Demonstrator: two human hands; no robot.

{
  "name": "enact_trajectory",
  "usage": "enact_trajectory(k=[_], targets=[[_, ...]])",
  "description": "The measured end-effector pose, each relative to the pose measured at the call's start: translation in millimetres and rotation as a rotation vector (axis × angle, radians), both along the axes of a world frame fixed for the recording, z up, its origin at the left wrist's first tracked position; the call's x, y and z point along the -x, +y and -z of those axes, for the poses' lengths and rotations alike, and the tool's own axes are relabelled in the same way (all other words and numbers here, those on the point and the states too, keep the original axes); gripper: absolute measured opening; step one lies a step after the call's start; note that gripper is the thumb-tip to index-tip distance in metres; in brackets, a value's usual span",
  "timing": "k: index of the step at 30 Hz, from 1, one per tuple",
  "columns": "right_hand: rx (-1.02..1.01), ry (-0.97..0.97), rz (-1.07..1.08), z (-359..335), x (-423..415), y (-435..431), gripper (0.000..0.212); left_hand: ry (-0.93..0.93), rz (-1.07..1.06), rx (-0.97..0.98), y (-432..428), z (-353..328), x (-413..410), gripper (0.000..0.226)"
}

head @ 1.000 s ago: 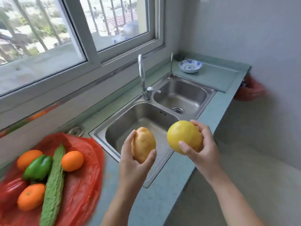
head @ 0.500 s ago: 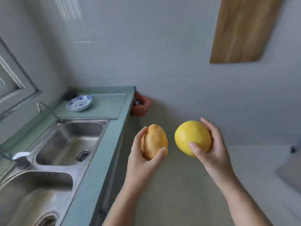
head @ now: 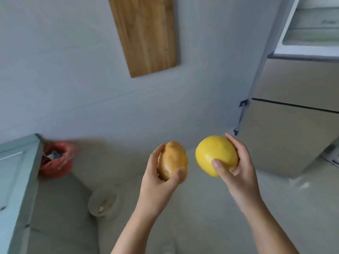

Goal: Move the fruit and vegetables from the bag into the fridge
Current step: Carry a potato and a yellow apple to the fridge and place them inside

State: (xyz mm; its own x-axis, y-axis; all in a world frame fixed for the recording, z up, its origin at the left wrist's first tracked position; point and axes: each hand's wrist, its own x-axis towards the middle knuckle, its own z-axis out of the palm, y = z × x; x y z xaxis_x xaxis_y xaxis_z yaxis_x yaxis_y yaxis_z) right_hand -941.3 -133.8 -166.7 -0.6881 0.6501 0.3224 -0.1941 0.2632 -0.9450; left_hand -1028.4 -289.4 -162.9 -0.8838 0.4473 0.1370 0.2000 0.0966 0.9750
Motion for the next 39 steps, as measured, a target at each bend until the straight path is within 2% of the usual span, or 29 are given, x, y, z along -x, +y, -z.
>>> enact_trajectory(k=[6,10,17,27,31,39], targets=[[0.003,0.009,0.234,-2,22,87,0.056,-0.004,0.229,-0.032,113,-2,58,0.068],[-0.003,0.072,0.366,-25,56,151,0.062,-0.002,0.353,-0.084,192,-11,104,0.067],[-0.168,0.038,0.562,-46,93,243,0.063,0.012,0.509,-0.119,308,-33,160,0.061],[-0.168,0.020,0.701,-51,83,388,0.070,0.047,0.667,-0.137,472,-46,165,0.056],[-0.159,0.004,0.768,-60,68,465,0.079,0.081,0.676,-0.155,553,-59,151,0.057],[-0.220,-0.002,0.794,-96,42,607,0.078,0.154,0.665,-0.256,691,-85,140,0.062]])
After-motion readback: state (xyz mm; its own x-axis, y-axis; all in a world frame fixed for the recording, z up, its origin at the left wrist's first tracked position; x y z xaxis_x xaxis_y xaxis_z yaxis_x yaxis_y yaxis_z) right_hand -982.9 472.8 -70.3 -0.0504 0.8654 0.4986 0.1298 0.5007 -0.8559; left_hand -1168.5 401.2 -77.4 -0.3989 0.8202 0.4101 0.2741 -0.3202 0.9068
